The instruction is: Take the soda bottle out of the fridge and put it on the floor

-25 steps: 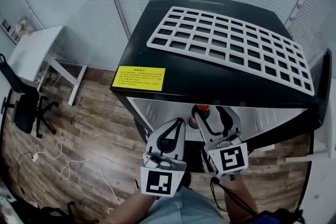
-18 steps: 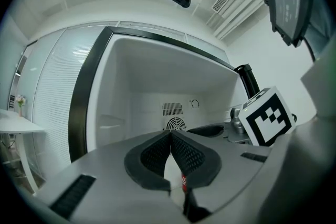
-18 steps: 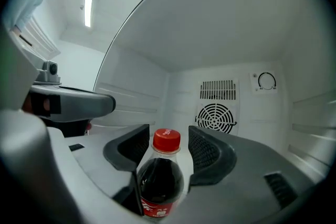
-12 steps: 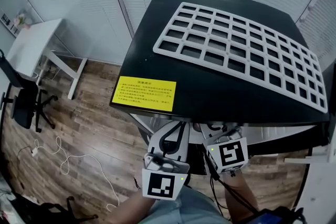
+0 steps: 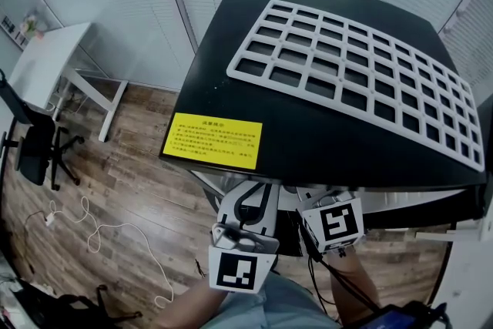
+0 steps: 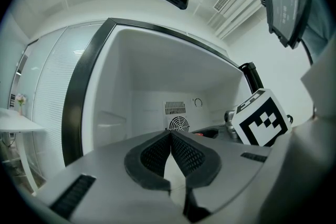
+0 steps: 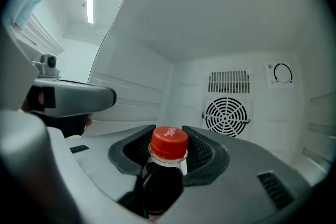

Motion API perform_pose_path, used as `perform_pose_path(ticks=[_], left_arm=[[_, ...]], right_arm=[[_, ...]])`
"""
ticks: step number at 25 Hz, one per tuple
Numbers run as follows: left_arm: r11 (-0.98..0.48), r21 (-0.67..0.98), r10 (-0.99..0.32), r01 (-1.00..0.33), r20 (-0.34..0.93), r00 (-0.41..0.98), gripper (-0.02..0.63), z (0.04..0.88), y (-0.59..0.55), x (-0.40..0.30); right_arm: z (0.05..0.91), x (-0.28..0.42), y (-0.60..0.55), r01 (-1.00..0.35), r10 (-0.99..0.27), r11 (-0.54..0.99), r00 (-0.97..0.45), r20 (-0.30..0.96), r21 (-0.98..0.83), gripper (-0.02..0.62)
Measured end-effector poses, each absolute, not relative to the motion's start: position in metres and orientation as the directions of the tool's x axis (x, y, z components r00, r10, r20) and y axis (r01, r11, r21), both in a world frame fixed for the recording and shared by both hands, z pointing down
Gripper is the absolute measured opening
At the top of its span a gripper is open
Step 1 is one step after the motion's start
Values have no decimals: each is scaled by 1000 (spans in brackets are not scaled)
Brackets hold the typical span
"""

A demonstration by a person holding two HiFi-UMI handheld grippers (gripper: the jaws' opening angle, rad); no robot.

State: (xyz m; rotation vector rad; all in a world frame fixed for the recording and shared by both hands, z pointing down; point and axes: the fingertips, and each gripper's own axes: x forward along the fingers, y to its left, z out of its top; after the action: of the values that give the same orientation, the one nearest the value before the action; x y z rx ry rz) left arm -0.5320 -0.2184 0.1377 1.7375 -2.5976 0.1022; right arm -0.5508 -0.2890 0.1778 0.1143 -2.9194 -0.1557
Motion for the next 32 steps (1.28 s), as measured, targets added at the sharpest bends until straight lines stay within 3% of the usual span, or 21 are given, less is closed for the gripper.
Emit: perform_pose_path(ticks=[15,20,32], left_arm=[[382,-64,-922,-922,39,-385,17,129,-223,-511],[391,-59,-919,-918,34,-394,17,128,-224,-512],[380,-76,-925,-922,-19,-380,17,102,-218,-464]], right_arm=[[162,-527,-293,-70,-92,990,-979,183,122,118],[167,-522,-294,-65,-88,992,-970,226,109,112],[127,-472,-288,-102,-122,986,-980,155,129,110]])
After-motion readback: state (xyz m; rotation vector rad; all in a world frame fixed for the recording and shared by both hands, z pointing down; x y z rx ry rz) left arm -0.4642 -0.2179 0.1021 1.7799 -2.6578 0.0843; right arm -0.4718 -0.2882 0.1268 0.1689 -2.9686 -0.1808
